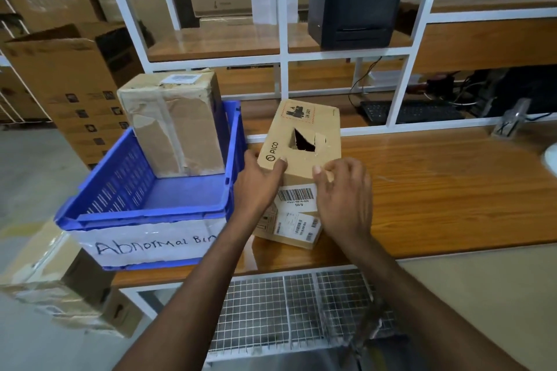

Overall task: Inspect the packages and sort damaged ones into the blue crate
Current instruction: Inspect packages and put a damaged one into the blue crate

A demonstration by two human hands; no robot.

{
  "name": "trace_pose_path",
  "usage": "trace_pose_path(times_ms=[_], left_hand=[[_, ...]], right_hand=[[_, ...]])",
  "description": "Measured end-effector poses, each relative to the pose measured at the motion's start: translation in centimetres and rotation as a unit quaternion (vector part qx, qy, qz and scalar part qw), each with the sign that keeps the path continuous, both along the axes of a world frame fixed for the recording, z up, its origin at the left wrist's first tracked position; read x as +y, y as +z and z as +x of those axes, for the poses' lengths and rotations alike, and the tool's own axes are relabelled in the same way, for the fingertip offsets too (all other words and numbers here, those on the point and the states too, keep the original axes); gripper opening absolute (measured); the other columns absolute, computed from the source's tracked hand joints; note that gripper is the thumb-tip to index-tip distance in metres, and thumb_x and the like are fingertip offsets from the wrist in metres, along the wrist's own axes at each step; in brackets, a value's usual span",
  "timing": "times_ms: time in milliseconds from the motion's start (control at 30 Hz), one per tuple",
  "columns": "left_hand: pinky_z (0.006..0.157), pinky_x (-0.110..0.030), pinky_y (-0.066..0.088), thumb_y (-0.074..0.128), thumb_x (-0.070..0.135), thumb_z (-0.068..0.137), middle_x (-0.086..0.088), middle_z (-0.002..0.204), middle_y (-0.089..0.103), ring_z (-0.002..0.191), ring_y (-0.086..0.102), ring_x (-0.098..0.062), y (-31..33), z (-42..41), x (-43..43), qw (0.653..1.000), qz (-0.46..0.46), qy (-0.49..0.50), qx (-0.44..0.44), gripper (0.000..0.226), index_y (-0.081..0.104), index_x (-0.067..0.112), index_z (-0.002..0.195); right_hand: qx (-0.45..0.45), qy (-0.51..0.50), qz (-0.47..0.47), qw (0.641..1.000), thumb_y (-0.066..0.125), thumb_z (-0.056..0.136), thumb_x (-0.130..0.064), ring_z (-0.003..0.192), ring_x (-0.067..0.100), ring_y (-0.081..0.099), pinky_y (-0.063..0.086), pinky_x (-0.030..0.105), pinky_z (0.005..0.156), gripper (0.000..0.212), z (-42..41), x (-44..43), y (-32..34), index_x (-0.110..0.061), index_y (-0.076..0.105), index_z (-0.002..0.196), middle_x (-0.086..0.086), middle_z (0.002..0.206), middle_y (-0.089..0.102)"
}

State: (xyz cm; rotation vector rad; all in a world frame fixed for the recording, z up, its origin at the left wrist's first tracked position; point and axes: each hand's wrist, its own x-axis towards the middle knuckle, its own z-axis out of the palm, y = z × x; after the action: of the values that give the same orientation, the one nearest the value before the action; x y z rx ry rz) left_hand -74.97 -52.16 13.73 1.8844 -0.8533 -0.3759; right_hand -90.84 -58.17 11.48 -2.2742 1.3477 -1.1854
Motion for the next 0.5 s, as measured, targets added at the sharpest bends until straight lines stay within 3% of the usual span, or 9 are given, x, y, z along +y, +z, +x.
trace_pose_path(times_ms=[67,100,167,233,333,500], left_hand=[[0.086,-0.040,0.058,0.065,0.051,0.095,0.014,0.116,0.064,0.104,0.067,-0.014,-0.4,0.7,0.4,0.999,-0.019,-0.010,0.042,0.051,0.048,0.029,0.138],[0.088,-0.041,0.059,0.066,0.048,0.095,0.014,0.118,0.066,0.105,0.068,-0.014,-0.6,0.9,0.7,0.997,-0.031,-0.017,0.070,0.050,0.050,0.029,0.139],[0.090,-0.042,0.060,0.069,0.043,0.095,0.009,0.122,0.069,0.105,0.069,-0.013,-1.0,1.1,1.1,0.992,-0.048,-0.038,0.107,0.050,0.053,0.028,0.140],[0.090,-0.042,0.061,0.070,0.043,0.095,0.007,0.125,0.069,0.107,0.070,-0.012,-1.3,0.9,1.6,0.991,-0.057,-0.051,0.106,0.052,0.052,0.028,0.141],[0.092,-0.042,0.060,0.072,0.043,0.092,0.014,0.123,0.067,0.109,0.068,-0.009,-0.5,0.7,1.7,0.993,-0.079,-0.061,0.061,0.058,0.048,0.031,0.143],[0.073,-0.017,0.048,0.077,0.045,0.089,0.023,0.111,0.060,0.099,0.061,0.002,1.1,0.1,1.5,0.995,-0.076,-0.052,-0.032,0.065,0.042,0.032,0.142]], right_hand=[[-0.060,0.027,0.152,0.986,0.057,0.098,-0.056,0.120,0.014,0.050,0.052,0.037,0.088,0.057,0.4,-1.8,0.5,-0.029,0.042,0.145,0.003,0.155,0.034],[-0.110,0.059,0.248,0.961,0.063,0.092,-0.057,0.118,0.011,0.054,0.054,0.039,0.088,0.067,0.6,-2.4,0.8,-0.038,0.034,0.149,0.002,0.156,0.037],[-0.194,0.110,0.349,0.910,0.068,0.088,-0.052,0.104,0.013,0.070,0.061,0.048,0.086,0.072,1.0,-2.6,1.0,-0.049,0.029,0.148,-0.006,0.134,0.062],[-0.196,0.131,0.329,0.914,0.067,0.094,-0.043,0.099,0.014,0.072,0.063,0.050,0.083,0.072,1.2,-2.4,0.8,-0.049,0.025,0.152,-0.014,0.123,0.067],[-0.187,0.157,0.264,0.933,0.061,0.099,-0.039,0.113,0.012,0.066,0.061,0.046,0.088,0.077,1.2,-2.1,0.1,-0.056,0.014,0.156,-0.010,0.140,0.057],[-0.209,0.151,0.241,0.936,0.063,0.101,-0.027,0.116,0.010,0.061,0.059,0.030,0.079,0.074,1.4,-2.0,0.0,-0.044,0.022,0.159,-0.004,0.145,0.052]])
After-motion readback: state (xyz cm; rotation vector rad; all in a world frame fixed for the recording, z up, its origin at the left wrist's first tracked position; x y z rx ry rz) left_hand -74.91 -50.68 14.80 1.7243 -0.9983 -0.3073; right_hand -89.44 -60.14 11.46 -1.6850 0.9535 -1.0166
